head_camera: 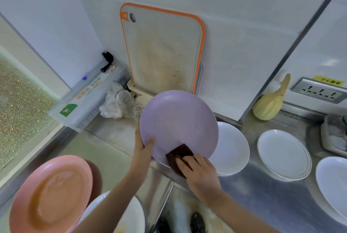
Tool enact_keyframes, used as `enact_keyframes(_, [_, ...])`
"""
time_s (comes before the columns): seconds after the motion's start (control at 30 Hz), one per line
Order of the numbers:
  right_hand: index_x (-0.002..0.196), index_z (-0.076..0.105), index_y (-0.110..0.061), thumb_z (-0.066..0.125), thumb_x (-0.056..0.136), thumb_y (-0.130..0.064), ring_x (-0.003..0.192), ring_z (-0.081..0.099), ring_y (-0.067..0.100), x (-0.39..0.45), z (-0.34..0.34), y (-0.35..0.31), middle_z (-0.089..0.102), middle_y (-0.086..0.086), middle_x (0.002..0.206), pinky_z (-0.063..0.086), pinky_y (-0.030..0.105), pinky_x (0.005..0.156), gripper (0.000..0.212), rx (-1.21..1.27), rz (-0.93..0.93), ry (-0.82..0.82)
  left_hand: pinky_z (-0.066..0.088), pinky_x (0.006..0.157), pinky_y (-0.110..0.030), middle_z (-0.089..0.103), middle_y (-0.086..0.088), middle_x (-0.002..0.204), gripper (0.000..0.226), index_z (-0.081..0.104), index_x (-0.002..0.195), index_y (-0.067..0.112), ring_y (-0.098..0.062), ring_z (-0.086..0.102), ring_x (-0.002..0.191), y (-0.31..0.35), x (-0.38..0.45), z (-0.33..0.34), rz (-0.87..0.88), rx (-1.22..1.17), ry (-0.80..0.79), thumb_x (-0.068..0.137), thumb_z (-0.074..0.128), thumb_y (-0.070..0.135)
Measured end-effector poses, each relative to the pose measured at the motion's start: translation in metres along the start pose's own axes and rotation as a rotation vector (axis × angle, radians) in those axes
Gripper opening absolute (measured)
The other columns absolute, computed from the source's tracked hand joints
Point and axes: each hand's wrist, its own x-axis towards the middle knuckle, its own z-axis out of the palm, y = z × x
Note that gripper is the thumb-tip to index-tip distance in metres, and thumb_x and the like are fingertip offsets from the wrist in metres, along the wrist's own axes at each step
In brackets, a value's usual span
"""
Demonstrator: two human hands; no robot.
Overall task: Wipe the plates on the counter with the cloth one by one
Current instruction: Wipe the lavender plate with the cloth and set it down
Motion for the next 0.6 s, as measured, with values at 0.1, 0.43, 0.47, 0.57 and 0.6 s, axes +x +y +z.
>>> enact_keyframes(0.1, [0.108,0.061,-0.019,0.065,0.074,-0.021,0.072,0.053,0.020,0.000,0.002,-0.020,0.064,-0.001,0.086,0.048,0.028,0.056,0.034,0.135,0.114,-0.144,0.042,0.105,-0.040,0.050,0.006,0.140,0.039,0.042,0.136,0.032,-0.015,0.047,0.129,-0.001,0.002,0.010,-0.002,-0.063,0.091,0.099,0.042,0.018])
enact_keyframes(0.43, [0.139,0.045,-0.019,0.047,0.093,-0.040,0.110,0.046,0.033,0.055,-0.011,0.005,0.051,0.008,0.132,0.040,0.042,0.088,0.051,0.192,0.904,-0.001,0.045,0.097,-0.023,0.060,0.006,0.126,0.045,0.051,0.127,0.031,-0.006,0.056,0.117,0.019,0.009,0.002,0.020,0.147,-0.071,0.097,0.037,0.001])
enact_keyframes(0.47, [0.141,0.042,-0.022,0.036,0.092,-0.047,0.115,0.044,0.034,0.060,-0.003,0.004,0.047,0.009,0.139,0.036,0.043,0.095,0.055,0.176,0.882,-0.079,0.046,0.093,-0.016,0.062,0.012,0.122,0.046,0.053,0.124,0.034,0.000,0.057,0.113,0.018,0.006,0.006,0.018,0.153,-0.093,0.096,0.037,0.001])
enact_keyframes(0.57, [0.136,0.048,-0.026,0.026,0.088,-0.043,0.128,0.039,0.037,0.058,0.023,-0.011,0.039,0.008,0.147,0.030,0.045,0.105,0.055,0.227,0.766,-0.221,0.044,0.096,-0.018,0.062,0.018,0.120,0.043,0.053,0.119,0.038,-0.001,0.056,0.115,0.016,0.004,0.013,0.012,0.201,-0.096,0.092,0.040,0.007])
enact_keyframes(0.6, [0.134,0.049,-0.023,0.031,0.088,-0.035,0.128,0.039,0.035,0.052,0.027,-0.017,0.042,0.008,0.145,0.028,0.043,0.106,0.051,0.261,0.699,-0.212,0.041,0.100,-0.023,0.060,0.013,0.123,0.041,0.051,0.121,0.036,-0.006,0.054,0.118,0.015,0.007,0.012,0.017,0.227,-0.074,0.091,0.040,0.010])
